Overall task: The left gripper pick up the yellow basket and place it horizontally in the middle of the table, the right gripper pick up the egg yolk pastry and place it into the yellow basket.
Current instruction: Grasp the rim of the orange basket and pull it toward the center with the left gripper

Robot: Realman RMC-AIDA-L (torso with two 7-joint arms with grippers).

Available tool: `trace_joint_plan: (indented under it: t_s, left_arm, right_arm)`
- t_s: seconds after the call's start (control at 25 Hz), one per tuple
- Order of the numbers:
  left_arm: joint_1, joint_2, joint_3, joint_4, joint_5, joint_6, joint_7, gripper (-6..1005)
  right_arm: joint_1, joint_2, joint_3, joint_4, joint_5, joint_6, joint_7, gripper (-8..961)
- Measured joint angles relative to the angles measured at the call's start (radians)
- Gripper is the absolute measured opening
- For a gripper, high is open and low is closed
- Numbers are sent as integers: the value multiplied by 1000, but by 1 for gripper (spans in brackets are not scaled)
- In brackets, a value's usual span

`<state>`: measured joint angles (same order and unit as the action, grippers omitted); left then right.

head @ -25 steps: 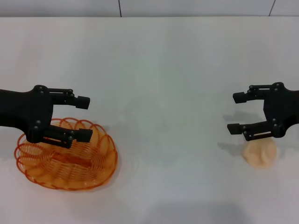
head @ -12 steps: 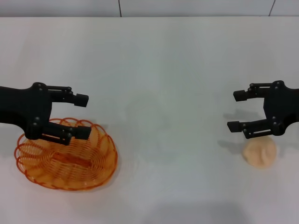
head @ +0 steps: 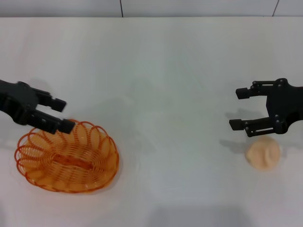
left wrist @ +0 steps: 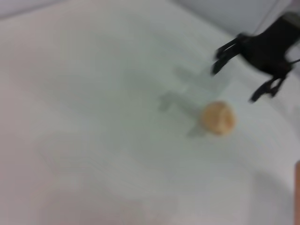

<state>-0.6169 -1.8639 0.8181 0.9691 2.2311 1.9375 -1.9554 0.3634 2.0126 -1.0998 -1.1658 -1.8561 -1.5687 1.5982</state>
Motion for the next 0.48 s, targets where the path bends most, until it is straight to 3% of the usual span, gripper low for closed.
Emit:
trace_joint_plan:
  t_s: [0.24, 0.48]
  left_arm:
    - [-28, 9, 2, 86, 105, 5, -191, 855]
    - [-56, 21, 5, 99, 202, 32, -306, 854]
  right_arm:
    - [0, 0, 2, 0, 3, 1, 0, 812]
    - [0, 0, 3, 0, 19, 1, 0, 812]
